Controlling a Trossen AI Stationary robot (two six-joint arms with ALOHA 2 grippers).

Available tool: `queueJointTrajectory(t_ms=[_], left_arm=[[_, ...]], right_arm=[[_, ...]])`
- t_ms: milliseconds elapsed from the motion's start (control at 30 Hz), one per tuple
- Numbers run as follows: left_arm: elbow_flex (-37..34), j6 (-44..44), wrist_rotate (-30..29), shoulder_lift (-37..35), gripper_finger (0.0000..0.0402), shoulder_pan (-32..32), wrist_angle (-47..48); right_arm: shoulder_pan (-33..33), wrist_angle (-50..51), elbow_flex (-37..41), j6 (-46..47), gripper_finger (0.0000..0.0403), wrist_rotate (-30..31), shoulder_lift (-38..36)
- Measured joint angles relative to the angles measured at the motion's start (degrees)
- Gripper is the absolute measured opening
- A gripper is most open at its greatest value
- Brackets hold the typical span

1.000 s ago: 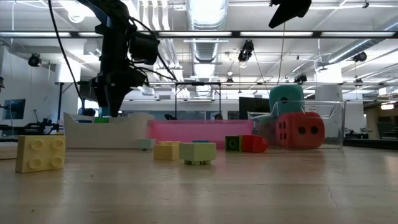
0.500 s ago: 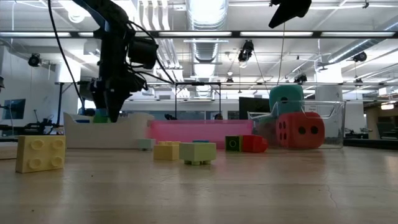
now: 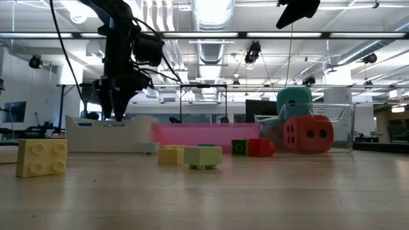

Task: Pick & Place Toys
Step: Put the orange deck of cards into the red bin

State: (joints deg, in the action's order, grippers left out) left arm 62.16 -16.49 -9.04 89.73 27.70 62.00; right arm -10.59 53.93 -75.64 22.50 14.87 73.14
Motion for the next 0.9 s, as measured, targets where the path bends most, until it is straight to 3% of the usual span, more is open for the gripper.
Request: queueJointTrajectory(t_ms=[300, 400, 600, 900], left_arm=[[2.30, -3.15, 0.17, 0.00, 0.0374, -3.03, 7.57], [3.26, -4.96, 3.30, 0.00, 0.0374, -5.36, 9.32], [3.24, -17.05, 14.89, 0.00, 0.0374, -12.07, 12.95], [3.19, -27.33, 16.17, -0.87, 0.0373, -25.39, 14.47]], right_arm=[[0.00, -0.03, 0.00, -0.02, 0.0362, 0.04, 0.00], [0.00, -0.07, 0.00, -0.02, 0.0362, 0.04, 0.00], [0.00, -0.08, 0.00, -0.02, 0.0362, 0.05, 0.00], [0.00, -0.02, 0.00, -0.48, 0.0362, 0.04, 0.00]])
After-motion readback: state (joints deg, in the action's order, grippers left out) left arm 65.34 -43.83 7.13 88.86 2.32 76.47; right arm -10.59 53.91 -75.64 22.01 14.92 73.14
